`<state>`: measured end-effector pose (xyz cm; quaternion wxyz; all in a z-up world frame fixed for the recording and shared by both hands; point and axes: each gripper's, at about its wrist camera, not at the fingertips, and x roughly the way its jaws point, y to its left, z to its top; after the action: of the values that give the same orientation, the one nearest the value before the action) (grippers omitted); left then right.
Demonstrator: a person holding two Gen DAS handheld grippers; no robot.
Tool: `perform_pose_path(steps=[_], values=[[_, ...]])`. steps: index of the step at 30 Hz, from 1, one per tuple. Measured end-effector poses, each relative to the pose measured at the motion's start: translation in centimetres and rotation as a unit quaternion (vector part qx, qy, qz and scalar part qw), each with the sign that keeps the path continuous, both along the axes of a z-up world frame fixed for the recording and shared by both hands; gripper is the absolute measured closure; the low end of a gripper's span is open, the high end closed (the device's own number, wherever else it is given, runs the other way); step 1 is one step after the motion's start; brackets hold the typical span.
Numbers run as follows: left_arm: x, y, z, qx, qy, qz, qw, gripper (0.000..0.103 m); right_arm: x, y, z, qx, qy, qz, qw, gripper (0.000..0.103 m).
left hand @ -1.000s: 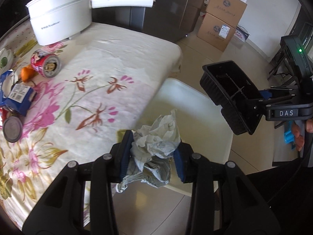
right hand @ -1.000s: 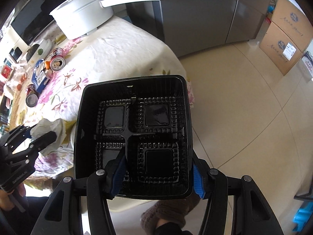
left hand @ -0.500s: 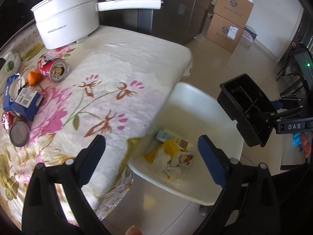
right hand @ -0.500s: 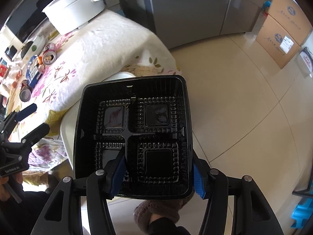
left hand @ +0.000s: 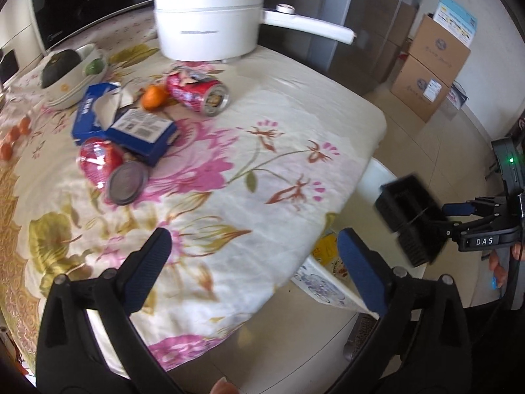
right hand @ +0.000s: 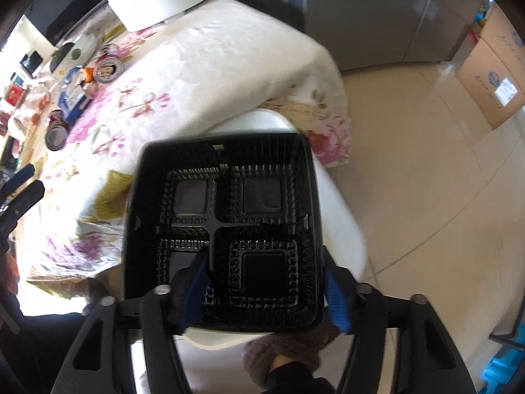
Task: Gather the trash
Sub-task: 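Lower the black tray into the white bin and open the right gripper, then grasp the crushed red can on the table with the left gripper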
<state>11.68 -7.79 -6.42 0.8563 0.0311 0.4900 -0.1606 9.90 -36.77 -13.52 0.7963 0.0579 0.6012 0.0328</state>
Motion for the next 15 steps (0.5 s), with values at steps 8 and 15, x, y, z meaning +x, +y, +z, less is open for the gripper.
perform_pose_path(steps=[8,15], values=[[-0.2,5.4,0.8,-0.028,0.022,0.053,0.998,0.001,1.0,2.4,1.4,-0.006,-0.016,0.004,1.0,0.018],[0.0,9.6,1.2,-0.062,0.032,0.099,0.9926,0.001,2.2,4.8,2.7,-0.001,-0.036,0.012,0.999,0.018]])
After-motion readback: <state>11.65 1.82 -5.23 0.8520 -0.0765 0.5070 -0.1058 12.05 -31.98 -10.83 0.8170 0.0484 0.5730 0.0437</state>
